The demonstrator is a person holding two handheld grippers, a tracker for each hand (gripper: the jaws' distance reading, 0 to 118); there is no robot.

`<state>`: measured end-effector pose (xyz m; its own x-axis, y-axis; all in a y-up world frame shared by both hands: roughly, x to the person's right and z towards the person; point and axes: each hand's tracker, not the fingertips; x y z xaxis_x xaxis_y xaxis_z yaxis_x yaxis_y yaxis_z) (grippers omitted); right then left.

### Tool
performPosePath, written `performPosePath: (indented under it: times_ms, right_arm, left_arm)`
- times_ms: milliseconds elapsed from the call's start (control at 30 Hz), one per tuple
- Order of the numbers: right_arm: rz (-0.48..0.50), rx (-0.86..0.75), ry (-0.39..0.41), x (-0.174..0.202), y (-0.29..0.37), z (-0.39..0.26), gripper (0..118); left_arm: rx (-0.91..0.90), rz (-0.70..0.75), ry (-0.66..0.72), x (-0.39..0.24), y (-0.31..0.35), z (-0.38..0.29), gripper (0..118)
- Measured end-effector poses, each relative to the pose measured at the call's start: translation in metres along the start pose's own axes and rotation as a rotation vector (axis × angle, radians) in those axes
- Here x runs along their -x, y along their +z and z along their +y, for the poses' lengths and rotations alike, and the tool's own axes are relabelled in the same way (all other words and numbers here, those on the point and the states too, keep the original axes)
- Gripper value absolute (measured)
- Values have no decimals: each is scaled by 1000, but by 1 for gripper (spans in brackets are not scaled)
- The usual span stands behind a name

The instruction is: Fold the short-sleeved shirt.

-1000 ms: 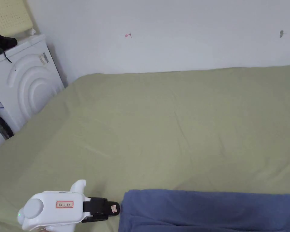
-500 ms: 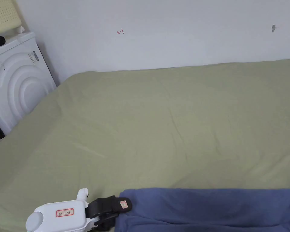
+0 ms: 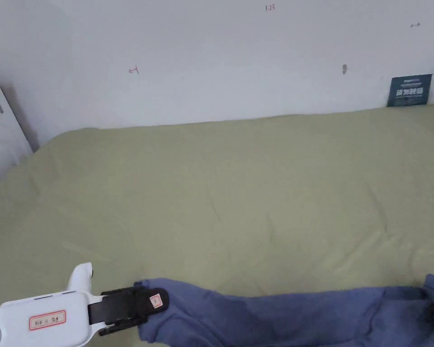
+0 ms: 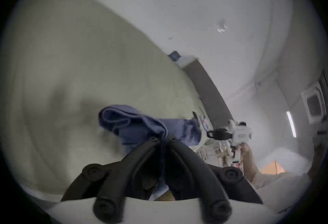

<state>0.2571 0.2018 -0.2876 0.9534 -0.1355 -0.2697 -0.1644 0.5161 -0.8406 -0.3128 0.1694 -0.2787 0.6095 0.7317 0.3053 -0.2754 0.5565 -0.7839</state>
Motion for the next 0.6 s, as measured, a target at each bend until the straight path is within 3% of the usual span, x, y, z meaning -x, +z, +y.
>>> performPosePath:
  times_ms: [167,300,467,600]
  right_arm:
    - [13,-38,-39,-13,6,3,0]
    - [-19,-58,-79,-21,4,4,0]
    - [-12,-76,-112,-25,6,-3,0]
    - [-17,-93,-136,-33,10,-7,0]
  left_arm:
    - [13,-86,-113,-71,-65,4,5]
    - [108,-200,-90,-81,-131,-2,5]
    - [191,-137,-55,-75,-198,-25,5]
    - [236,-166,-24,-57,-223,-44,5]
